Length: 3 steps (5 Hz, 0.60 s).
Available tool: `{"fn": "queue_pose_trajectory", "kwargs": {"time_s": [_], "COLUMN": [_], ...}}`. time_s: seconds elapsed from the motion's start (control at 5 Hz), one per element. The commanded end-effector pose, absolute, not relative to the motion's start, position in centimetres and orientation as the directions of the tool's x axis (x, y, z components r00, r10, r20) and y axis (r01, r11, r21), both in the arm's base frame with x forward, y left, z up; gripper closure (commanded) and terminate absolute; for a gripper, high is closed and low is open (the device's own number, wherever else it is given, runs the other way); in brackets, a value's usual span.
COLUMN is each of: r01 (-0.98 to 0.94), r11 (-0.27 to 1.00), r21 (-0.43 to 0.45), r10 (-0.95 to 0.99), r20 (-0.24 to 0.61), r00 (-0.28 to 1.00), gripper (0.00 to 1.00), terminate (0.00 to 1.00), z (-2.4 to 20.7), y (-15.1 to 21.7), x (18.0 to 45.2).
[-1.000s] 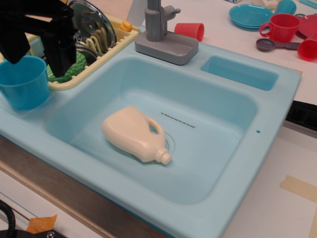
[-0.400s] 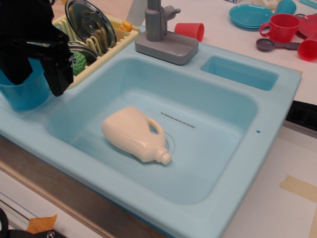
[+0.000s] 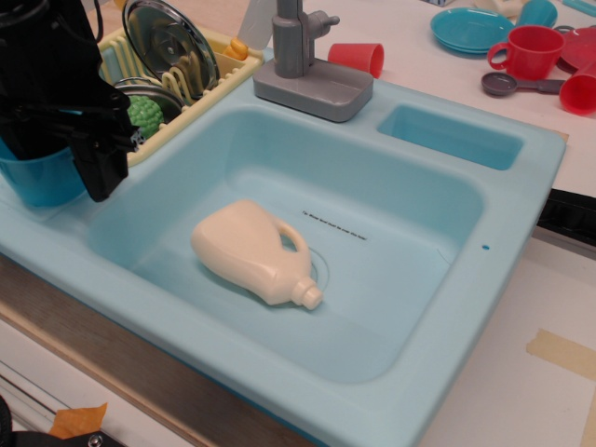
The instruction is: Put cup from anywhere into sink
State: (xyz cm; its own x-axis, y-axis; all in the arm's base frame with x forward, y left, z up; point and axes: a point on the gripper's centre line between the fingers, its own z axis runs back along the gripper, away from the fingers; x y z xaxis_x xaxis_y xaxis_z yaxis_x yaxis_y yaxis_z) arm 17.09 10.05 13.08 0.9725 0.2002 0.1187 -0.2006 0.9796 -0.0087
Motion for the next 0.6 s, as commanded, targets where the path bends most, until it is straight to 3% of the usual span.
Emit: {"fn": "queue_pose_trajectory", "kwargs": {"time_s": [0.0,0.2,0.4], "r01": [-0.215,-0.216,-0.183], "r11": [0.977,0.976,0.983], "r21": [-0.007,-0.003,0.016], "r10": [0.215,0.215,0.177], "r20": [0.121,0.128,0.183], "r00": [0.969,0.968,0.967], "gripper": [1.0,1.0,1.0], "terminate": [0.0,0.0,0.0], "z": [13.4,14.1,16.1], "y": [9.8,9.2,7.0], "x": [17.4,17.5,18.3]}}
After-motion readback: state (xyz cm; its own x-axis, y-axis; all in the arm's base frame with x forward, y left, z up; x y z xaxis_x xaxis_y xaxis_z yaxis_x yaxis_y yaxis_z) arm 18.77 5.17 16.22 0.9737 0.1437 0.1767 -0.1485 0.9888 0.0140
